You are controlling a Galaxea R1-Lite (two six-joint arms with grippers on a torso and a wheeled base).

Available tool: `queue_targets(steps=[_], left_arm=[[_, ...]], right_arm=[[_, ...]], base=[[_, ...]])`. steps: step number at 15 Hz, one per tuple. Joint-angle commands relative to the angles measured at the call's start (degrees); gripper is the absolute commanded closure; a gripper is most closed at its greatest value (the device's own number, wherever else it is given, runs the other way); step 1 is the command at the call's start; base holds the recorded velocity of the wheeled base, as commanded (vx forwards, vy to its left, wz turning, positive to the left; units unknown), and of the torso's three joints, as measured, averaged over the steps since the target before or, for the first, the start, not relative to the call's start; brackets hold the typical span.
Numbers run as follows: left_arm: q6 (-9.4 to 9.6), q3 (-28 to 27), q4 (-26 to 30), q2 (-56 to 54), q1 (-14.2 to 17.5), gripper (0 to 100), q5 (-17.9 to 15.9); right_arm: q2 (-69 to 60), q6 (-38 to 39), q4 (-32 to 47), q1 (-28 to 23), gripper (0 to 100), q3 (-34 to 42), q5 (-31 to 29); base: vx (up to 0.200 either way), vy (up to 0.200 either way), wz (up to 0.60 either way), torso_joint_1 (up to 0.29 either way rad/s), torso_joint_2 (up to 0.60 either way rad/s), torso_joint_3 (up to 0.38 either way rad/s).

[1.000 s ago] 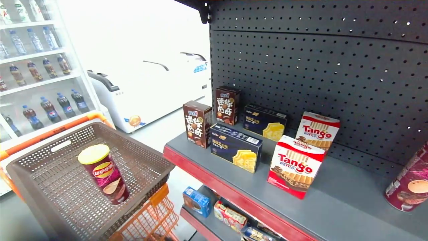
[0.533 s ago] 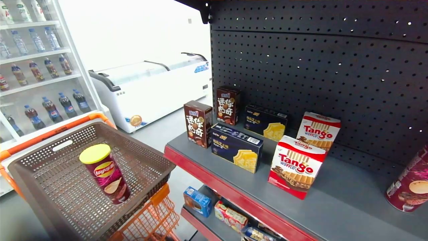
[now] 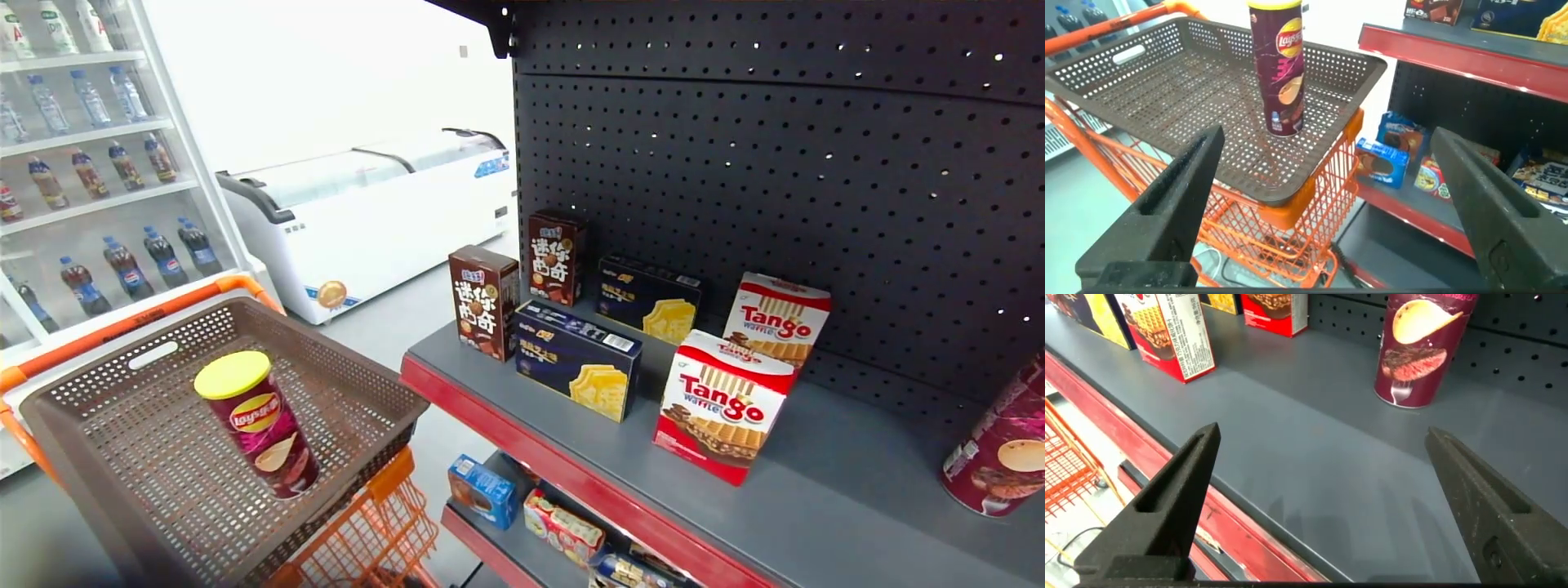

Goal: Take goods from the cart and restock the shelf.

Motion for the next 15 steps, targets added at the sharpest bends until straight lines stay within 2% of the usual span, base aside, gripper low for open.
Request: queue_targets(steps=[1, 4, 10, 15], left_arm=[[0.01, -0.06, 0.01, 0.06, 0.0, 0, -0.08], [0.01, -0.06, 0.01, 0.06, 0.0, 0, 0.01], [0.09, -0.06, 0.1, 0.06, 0.0, 0, -0.08], [0.18, 0.02, -0.08, 0.06, 0.0, 0, 0.27]], right_arm=[[-0.02, -0.01, -0.07, 0.0, 0, 0.0, 0.19], [-0.02, -0.19, -0.07, 0.0, 0, 0.0, 0.19], [-0.02, -0.1, -0.07, 0.0, 0, 0.0, 0.19], [-0.02, 0.25, -0.07, 0.0, 0, 0.0, 0.01]], base=[[0.0, 0.0, 0.0, 0.0, 0.0, 0.0], [0.0, 0.0, 0.0, 0.0, 0.0, 0.0], [0.0, 0.0, 0.6, 0.001, 0.0, 0.003], [0.0, 0.0, 0.0, 0.0, 0.0, 0.0]])
